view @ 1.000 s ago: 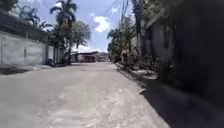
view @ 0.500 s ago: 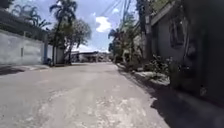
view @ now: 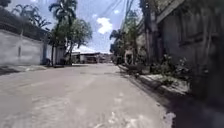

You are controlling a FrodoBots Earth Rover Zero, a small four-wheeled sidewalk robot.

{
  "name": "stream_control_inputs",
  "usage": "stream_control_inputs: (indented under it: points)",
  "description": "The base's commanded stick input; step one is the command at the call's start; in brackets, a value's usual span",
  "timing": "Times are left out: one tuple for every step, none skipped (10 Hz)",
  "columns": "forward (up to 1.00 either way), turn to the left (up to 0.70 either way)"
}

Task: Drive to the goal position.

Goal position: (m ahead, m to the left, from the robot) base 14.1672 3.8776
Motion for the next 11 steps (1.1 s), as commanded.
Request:
stream_control_inputs:
  points:
    - [1.00,-0.01]
    - [1.00,0.00]
    - [1.00,0.00]
    - [1.00,0.00]
    - [1.00,0.00]
    - [1.00,0.00]
    - [1.00,0.00]
    - [1.00,0.00]
    - [1.00,0.00]
    - [1.00,0.00]
    - [1.00,0.00]
